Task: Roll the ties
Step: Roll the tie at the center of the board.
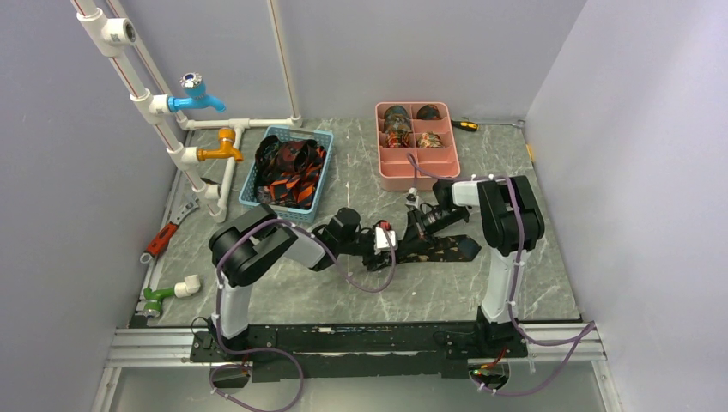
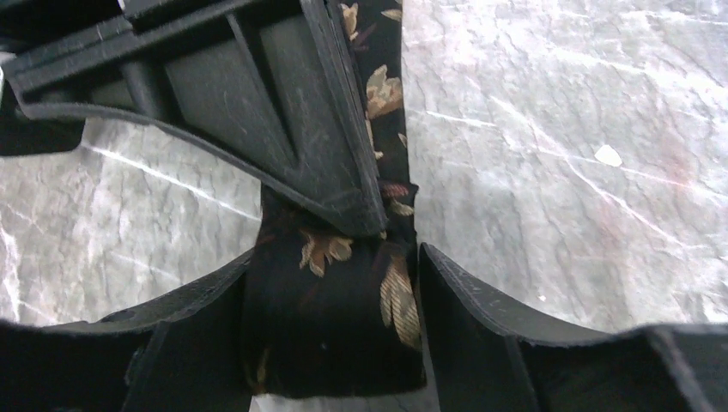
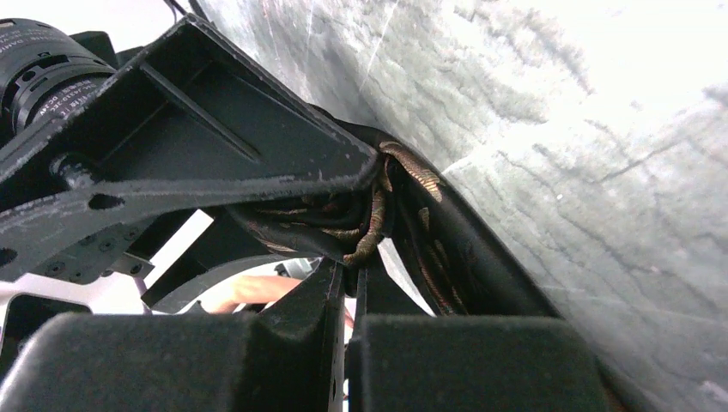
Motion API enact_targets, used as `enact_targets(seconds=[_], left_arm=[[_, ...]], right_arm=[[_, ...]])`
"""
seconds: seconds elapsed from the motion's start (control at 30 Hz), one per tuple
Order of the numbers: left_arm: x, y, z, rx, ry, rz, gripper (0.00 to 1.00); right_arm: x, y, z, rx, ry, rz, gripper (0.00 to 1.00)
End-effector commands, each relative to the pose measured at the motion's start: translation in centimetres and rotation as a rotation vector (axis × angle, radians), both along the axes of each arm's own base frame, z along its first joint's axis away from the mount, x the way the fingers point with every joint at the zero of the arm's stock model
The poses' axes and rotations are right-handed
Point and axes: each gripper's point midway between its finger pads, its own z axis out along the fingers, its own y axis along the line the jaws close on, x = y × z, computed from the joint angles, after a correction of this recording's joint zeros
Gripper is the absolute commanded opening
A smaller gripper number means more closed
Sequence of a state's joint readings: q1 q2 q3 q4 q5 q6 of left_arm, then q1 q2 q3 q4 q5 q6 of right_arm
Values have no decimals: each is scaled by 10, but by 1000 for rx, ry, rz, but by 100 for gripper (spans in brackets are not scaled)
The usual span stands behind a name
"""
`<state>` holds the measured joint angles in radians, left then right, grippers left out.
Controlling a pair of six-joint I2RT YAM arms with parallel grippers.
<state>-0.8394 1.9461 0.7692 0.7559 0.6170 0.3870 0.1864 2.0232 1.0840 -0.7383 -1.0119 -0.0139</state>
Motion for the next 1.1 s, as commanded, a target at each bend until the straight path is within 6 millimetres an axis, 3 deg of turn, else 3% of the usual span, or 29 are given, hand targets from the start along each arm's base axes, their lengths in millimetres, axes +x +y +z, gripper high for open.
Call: enact_targets(seconds=[0.0, 0.1, 0.17, 0.27, 0.4, 0.5, 0.63, 0.77, 0.83, 1.0, 1.07], left_arm=[[-1, -12, -7, -8, 20, -29, 60], [-2, -2, -19, 66, 35, -6, 38], [-4, 16, -30, 140, 55, 42, 25], [-13, 43, -41, 232, 91, 100, 22], [-23, 59, -56, 319, 174, 153, 24], [-24, 60, -60, 342, 193, 168, 26], [-22, 55, -59, 356, 208, 166, 29], [-20, 53, -58, 366, 212, 166, 31], [-20, 53, -57, 367, 219, 167, 31], [-24, 50, -55, 360, 228, 143, 32], [-24, 47, -51, 342, 215, 118, 38]], right_arm=[[5, -23, -44, -157, -81, 85, 0], [18, -21, -36, -146, -140, 89, 3], [26, -19, -25, -140, -188, 84, 18], [32, -20, 0, -152, -260, 62, 37], [28, -13, 32, -123, -321, 18, 60], [23, 3, 45, -90, -358, 10, 65], [16, 24, 41, -83, -336, 50, 63], [14, 29, 24, -114, -310, 66, 59], [14, 27, 15, -144, -307, 74, 46], [18, 18, -6, -207, -293, 88, 0], [17, 13, -12, -222, -278, 91, 0]])
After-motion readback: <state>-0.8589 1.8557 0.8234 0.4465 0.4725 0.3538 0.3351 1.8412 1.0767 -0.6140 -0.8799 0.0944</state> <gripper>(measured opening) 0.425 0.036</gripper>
